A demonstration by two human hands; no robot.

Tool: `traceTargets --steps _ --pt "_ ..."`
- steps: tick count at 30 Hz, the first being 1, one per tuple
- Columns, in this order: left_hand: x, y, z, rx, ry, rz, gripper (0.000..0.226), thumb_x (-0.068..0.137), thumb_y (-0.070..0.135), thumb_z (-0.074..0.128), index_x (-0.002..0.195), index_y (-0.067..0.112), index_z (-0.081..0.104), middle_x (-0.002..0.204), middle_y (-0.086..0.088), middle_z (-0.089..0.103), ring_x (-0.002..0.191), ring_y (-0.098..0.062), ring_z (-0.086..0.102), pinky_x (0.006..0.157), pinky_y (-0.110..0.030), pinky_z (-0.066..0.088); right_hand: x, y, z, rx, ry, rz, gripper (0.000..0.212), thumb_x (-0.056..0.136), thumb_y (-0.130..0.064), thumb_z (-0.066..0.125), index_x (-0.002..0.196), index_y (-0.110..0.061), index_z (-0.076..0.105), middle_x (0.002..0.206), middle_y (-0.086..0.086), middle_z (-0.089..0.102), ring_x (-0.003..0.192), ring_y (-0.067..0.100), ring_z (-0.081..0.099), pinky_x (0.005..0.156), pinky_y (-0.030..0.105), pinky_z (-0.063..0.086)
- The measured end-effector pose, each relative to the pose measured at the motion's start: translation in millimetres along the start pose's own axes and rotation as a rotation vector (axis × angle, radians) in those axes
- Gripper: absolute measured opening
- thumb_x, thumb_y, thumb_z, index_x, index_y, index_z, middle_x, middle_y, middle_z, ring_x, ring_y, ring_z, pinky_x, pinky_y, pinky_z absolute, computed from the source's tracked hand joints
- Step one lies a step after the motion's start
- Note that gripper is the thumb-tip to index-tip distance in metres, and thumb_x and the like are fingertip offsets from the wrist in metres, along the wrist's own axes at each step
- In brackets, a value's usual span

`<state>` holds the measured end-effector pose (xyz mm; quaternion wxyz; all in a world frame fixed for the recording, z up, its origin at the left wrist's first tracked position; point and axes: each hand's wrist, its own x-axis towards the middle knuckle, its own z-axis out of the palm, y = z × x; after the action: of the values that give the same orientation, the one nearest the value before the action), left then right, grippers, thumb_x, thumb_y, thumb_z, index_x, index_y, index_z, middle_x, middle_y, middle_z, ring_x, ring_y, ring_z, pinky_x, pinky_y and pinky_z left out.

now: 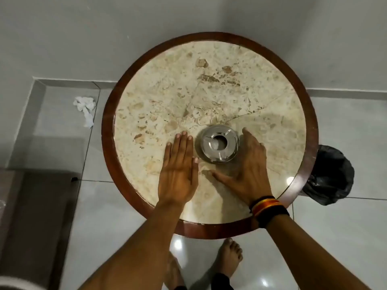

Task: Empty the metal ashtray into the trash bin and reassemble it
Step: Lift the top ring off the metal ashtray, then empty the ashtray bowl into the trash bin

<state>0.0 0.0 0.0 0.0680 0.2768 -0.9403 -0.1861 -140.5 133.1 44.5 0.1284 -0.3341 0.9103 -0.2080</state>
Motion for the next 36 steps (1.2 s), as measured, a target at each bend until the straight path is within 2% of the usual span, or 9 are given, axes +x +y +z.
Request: traceTargets --steps 5,10,14,20,24,29,31,33,36 --pt "1.5 0.8 1.4 0.013 -0.036 -0.035 0.063 0.114 0.035 0.023 0.172 0.011 0.016 0.183 -0.007 0.011 0.17 -0.02 0.003 0.139 -0.046 0.007 21.9 -19.6 5.6 0.038 -0.047 -0.013 0.128 0.069 -0.067 0.076 0.16 -0.012 0.005 0.153 0.011 0.041 0.141 0.031 0.04 0.117 0.063 0.023" --pt "2.9 -0.9 2.0 0.028 -0.026 -0.036 0.062 0.114 0.033 0.024 0.171 0.009 0.02 0.182 -0.008 0.016 0.17 -0.022 0.007 0.138 -0.05 0.013 23.7 -24.2 -4.3 0.113 -0.027 -0.004 0.123 0.067 -0.068 0.071 0.16 -0.014 0.011 0.149 0.01 0.043 0.136 0.031 0.041 0.114 0.058 0.032" --pt "3.5 -0.8 3.7 0.019 -0.036 -0.04 0.064 0.113 0.036 0.022 0.171 0.009 0.02 0.182 -0.008 0.014 0.17 -0.021 0.007 0.138 -0.049 0.012 45.4 -25.3 -25.5 0.281 0.074 0.076 0.117 0.065 -0.06 0.081 0.157 -0.02 0.021 0.149 0.004 0.04 0.138 0.023 0.038 0.115 0.051 0.037" --pt "2.3 -3.3 5.2 0.006 -0.004 -0.007 0.062 0.113 0.032 0.03 0.17 0.007 0.023 0.181 -0.01 0.017 0.17 -0.024 0.011 0.137 -0.051 0.018 141.7 -18.7 -19.0 0.195 0.052 0.161 0.106 0.074 -0.057 0.077 0.156 -0.016 0.025 0.154 0.008 0.037 0.146 0.031 0.03 0.12 0.064 0.01" --pt "1.4 -4.4 5.2 0.0 0.011 0.012 0.062 0.113 0.03 0.031 0.169 0.005 0.025 0.18 -0.013 0.02 0.169 -0.026 0.013 0.137 -0.052 0.018 162.5 -14.3 -6.6 0.139 0.015 0.176 0.104 0.075 -0.05 0.081 0.156 -0.013 0.027 0.152 0.009 0.038 0.146 0.031 0.028 0.122 0.06 0.008" --pt "1.7 -3.9 5.1 0.005 -0.023 -0.011 0.062 0.113 0.034 0.024 0.17 0.008 0.022 0.181 -0.009 0.016 0.17 -0.023 0.009 0.138 -0.05 0.015 129.2 -17.2 -14.4 0.225 0.093 0.167 0.081 0.08 -0.046 0.078 0.148 -0.021 0.043 0.152 0.009 0.041 0.144 0.029 0.033 0.121 0.054 0.024" --pt "0.8 -2.9 5.6 0.011 -0.027 -0.017 0.063 0.113 0.035 0.023 0.171 0.01 0.02 0.182 -0.008 0.015 0.17 -0.022 0.007 0.138 -0.049 0.013 83.8 -20.5 -27.7 0.21 0.2 0.094 0.053 0.091 -0.039 0.071 0.139 -0.025 0.055 0.133 0.005 0.055 0.126 0.023 0.047 0.111 0.047 0.041" --pt "-0.3 -1.9 5.4 0.014 -0.022 -0.008 0.063 0.113 0.033 0.025 0.171 0.01 0.019 0.182 -0.008 0.014 0.17 -0.022 0.007 0.138 -0.05 0.013 30.9 -23.5 -35.9 0.144 0.197 0.03 0.031 0.097 -0.036 0.062 0.126 -0.025 0.066 0.091 -0.006 0.062 0.088 0.016 0.06 0.089 0.045 0.053" --pt "2.4 -2.8 4.5 0.034 -0.034 0.036 0.063 0.113 0.033 0.025 0.171 0.008 0.019 0.182 -0.01 0.015 0.17 -0.025 0.009 0.138 -0.052 0.014 -21.3 -17.4 -22.7 0.027 0.029 -0.045 0.031 0.097 -0.032 0.06 0.126 -0.025 0.067 0.071 -0.007 0.066 0.064 0.017 0.06 0.074 0.04 0.053"
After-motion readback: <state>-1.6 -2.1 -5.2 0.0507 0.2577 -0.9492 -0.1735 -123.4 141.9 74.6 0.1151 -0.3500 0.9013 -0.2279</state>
